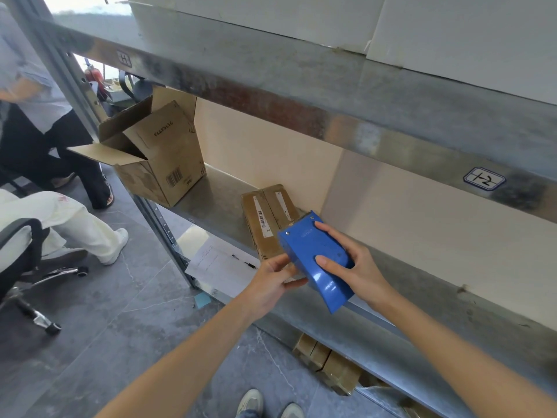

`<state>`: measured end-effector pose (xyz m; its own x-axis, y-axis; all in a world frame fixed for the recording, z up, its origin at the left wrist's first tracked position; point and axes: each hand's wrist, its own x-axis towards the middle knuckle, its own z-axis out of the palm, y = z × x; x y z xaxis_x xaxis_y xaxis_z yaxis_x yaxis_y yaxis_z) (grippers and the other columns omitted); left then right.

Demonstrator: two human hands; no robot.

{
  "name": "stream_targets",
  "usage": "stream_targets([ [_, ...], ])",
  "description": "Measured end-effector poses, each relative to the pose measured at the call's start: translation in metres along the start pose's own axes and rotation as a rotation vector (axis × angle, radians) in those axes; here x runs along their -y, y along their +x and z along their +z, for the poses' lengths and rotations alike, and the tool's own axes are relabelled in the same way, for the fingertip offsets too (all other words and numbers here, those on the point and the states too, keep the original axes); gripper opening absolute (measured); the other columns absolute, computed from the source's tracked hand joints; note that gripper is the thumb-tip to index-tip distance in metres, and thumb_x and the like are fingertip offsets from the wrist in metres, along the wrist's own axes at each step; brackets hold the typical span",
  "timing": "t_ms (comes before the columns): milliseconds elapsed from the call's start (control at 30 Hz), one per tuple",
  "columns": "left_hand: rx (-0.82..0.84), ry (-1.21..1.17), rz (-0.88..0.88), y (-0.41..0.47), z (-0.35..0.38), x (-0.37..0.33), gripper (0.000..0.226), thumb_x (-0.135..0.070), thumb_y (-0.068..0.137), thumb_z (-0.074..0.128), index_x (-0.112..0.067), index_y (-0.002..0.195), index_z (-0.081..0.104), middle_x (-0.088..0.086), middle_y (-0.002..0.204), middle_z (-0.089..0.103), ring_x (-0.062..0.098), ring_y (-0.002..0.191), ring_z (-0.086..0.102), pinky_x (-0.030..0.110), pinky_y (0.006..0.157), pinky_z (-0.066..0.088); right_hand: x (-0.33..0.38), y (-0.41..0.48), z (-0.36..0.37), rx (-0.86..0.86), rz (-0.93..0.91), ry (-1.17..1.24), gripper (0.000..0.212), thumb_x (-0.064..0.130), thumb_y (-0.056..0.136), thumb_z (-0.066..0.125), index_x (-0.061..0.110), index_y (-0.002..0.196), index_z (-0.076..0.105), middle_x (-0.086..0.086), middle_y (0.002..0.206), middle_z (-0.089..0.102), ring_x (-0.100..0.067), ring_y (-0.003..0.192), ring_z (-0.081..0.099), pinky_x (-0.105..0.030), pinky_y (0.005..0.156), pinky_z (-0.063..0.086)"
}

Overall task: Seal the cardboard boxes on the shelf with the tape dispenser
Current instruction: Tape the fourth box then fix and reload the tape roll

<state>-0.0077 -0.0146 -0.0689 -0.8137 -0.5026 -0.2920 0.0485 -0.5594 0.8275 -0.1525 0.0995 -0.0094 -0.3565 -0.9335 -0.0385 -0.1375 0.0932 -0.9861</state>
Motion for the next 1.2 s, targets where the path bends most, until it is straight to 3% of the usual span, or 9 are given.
stream_targets([
  [100,0.107,0.059,-0.103,0.000,0.000,0.002,0.053,-0.016,0.085,0.069,-0.012,0.136,0.054,0.010,0.133,0.063,0.028,0.118,0.064,0.040,0.097,0.054,0.000,0.002,0.001,0.002,0.018,0.049,0.054,0.026,0.084,0.072,0.040,0.134,0.056,0.024,0.123,0.062,-0.011,0.105,0.066,-0.027,0.083,0.055],
  [233,0.122,0.088,-0.205,0.002,0.003,0.003,0.045,-0.009,0.093,0.065,-0.006,0.137,0.051,0.015,0.126,0.066,0.027,0.109,0.068,0.035,0.091,0.056,-0.001,0.005,0.002,-0.001,0.022,0.062,0.054,0.026,0.085,0.072,0.041,0.134,0.056,0.021,0.123,0.063,-0.014,0.103,0.067,-0.028,0.080,0.056],
  [400,0.109,0.132,-0.258,0.007,-0.002,0.007,0.043,-0.012,0.096,0.063,-0.001,0.136,0.052,0.018,0.129,0.065,0.031,0.111,0.067,0.034,0.084,0.058,-0.004,0.004,0.000,-0.001,0.032,0.069,0.054,0.025,0.086,0.070,0.040,0.136,0.054,0.024,0.121,0.062,-0.016,0.102,0.067,-0.032,0.081,0.058],
  [567,0.092,0.269,-0.193,0.005,0.001,0.007,0.037,-0.015,0.098,0.062,-0.009,0.134,0.056,0.010,0.127,0.068,0.018,0.108,0.069,0.030,0.085,0.058,-0.006,0.005,-0.002,0.001,0.048,0.118,0.052,0.026,0.088,0.071,0.043,0.135,0.055,0.021,0.125,0.062,-0.024,0.105,0.068,-0.041,0.087,0.058],
  [733,0.015,0.242,-0.038,0.007,0.002,0.003,0.037,-0.015,0.099,0.060,-0.019,0.136,0.057,0.000,0.131,0.065,0.017,0.120,0.063,0.039,0.098,0.055,-0.004,0.007,-0.005,0.001,0.053,0.033,0.056,0.029,0.085,0.069,0.040,0.137,0.052,0.028,0.121,0.062,-0.009,0.105,0.066,-0.027,0.084,0.054],
  [867,0.035,0.163,0.009,0.003,0.006,-0.001,0.032,-0.013,0.101,0.054,-0.012,0.132,0.061,0.001,0.125,0.070,0.018,0.119,0.064,0.029,0.095,0.052,-0.008,0.006,-0.006,-0.005,0.061,0.056,0.053,0.031,0.088,0.072,0.042,0.136,0.052,0.029,0.124,0.060,-0.008,0.109,0.064,-0.025,0.084,0.054],
  [1033,0.086,0.147,0.010,0.003,0.012,0.002,0.028,-0.011,0.102,0.051,-0.019,0.125,0.064,-0.004,0.120,0.072,0.013,0.117,0.064,0.029,0.099,0.049,-0.009,0.007,-0.004,-0.013,0.072,0.083,0.053,0.031,0.088,0.070,0.043,0.136,0.053,0.028,0.126,0.059,-0.008,0.110,0.063,-0.025,0.083,0.054],
  [1200,0.075,0.182,0.027,0.006,0.009,0.003,0.027,-0.007,0.098,0.057,-0.015,0.122,0.065,0.000,0.117,0.073,0.016,0.114,0.066,0.030,0.097,0.052,-0.008,0.006,-0.004,0.019,0.083,0.031,0.053,0.029,0.088,0.068,0.042,0.137,0.052,0.031,0.121,0.059,-0.005,0.107,0.063,-0.025,0.084,0.054],
])
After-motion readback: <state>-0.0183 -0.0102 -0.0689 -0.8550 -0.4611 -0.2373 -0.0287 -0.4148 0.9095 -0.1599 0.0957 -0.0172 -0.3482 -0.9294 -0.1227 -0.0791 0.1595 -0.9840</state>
